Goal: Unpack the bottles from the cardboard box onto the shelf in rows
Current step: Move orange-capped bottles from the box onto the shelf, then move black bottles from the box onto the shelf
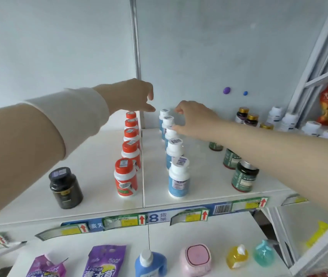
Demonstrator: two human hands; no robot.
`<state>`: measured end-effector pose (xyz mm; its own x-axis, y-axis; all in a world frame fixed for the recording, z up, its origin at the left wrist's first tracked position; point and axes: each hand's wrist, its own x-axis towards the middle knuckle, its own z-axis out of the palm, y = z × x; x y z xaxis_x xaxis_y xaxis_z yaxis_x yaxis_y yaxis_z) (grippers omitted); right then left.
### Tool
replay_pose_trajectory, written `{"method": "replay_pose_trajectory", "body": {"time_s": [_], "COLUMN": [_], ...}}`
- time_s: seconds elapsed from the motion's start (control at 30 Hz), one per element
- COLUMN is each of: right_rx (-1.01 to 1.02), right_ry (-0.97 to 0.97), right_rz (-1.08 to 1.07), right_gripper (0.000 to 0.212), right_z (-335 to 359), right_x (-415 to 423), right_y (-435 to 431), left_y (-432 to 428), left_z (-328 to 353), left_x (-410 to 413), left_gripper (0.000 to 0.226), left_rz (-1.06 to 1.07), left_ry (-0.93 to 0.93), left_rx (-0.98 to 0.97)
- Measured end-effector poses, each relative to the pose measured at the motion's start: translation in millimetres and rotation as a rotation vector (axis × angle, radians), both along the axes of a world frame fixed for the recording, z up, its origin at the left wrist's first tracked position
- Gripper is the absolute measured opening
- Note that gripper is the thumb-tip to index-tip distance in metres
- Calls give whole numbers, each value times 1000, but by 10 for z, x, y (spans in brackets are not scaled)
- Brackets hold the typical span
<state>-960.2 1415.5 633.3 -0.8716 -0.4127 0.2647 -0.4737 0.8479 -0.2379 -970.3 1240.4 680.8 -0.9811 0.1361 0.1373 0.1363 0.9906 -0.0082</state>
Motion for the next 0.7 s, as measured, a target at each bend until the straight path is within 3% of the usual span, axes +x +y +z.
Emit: {"method": "replay_pose_trajectory", "body": {"time_s": [0.17,0.43,0.7], "right_rx": [104,198,232], "right_ry": [125,71,-58], "right_rz": [-94,-264,-516], "right_gripper": [44,40,40], "right_z": [-32,-600,-1612], "right_x": [549,1406,1895], "right_y": [516,1441,2389], "left_y": [584,1604,2494], "left_z": [-13,-607,-1648], "left_x": [653,1384,1486], "left_gripper": [40,41,43], "left_rz": [-20,-198,-469], "left_ry": [105,170,118], "left_rx": [-197,-544,-532]}}
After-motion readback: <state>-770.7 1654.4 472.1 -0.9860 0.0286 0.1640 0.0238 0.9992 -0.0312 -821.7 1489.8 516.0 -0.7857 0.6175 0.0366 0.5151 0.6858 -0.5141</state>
